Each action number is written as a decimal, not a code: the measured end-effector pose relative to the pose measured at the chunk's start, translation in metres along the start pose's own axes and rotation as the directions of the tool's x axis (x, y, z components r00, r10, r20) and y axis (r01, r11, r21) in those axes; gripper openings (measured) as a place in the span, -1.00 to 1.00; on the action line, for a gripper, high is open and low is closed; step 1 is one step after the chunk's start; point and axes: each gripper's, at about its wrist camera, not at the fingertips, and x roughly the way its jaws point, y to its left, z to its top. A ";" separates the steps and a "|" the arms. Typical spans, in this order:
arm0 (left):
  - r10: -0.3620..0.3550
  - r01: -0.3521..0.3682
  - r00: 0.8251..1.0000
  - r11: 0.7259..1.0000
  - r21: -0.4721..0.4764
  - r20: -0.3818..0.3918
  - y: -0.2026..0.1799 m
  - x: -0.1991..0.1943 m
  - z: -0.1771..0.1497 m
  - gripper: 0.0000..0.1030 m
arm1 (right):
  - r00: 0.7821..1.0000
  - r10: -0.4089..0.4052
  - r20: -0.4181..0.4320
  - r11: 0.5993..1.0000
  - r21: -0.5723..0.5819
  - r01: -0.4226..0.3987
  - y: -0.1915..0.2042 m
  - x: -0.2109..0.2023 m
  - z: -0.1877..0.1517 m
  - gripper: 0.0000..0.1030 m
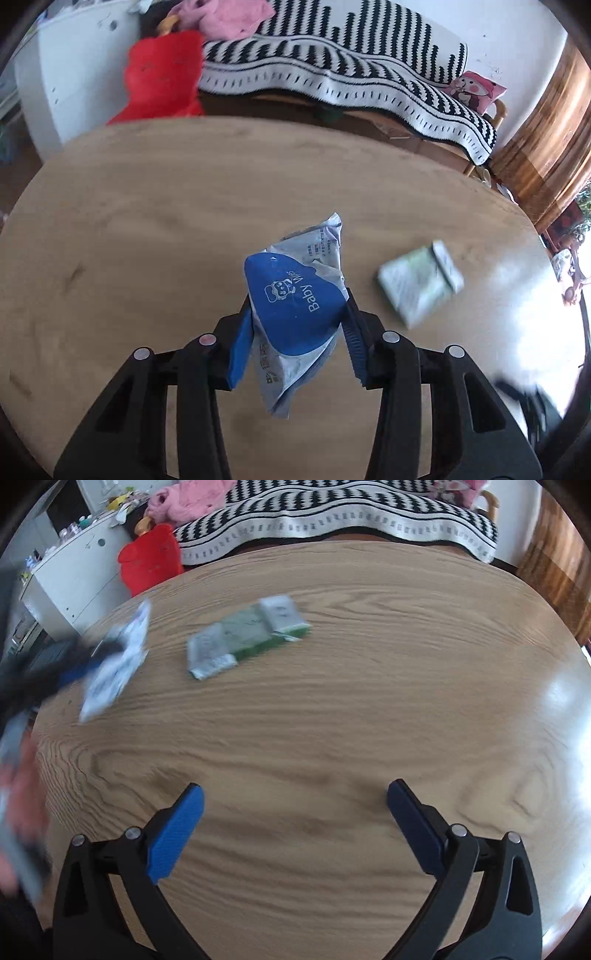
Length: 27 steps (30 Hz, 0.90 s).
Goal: Collect trash
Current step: 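Grasp the blue Baby wipes bag with the left tool while the right tool grasps the cigarette box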
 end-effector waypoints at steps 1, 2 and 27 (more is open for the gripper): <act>0.005 -0.005 1.000 1.000 -0.010 -0.001 0.008 -0.011 -0.011 -0.15 | 1.000 0.003 -0.003 1.000 0.003 -0.002 0.006 0.005 0.008 0.88; 0.005 -0.005 1.000 1.000 -0.014 -0.002 0.012 -0.016 -0.017 -0.15 | 1.000 -0.001 -0.005 1.000 0.009 0.001 0.013 0.012 0.018 0.89; -0.040 0.041 0.999 0.995 -0.087 0.013 0.020 -0.038 -0.038 -0.15 | 0.984 -0.177 -0.025 0.983 0.049 0.178 0.057 0.059 0.106 0.12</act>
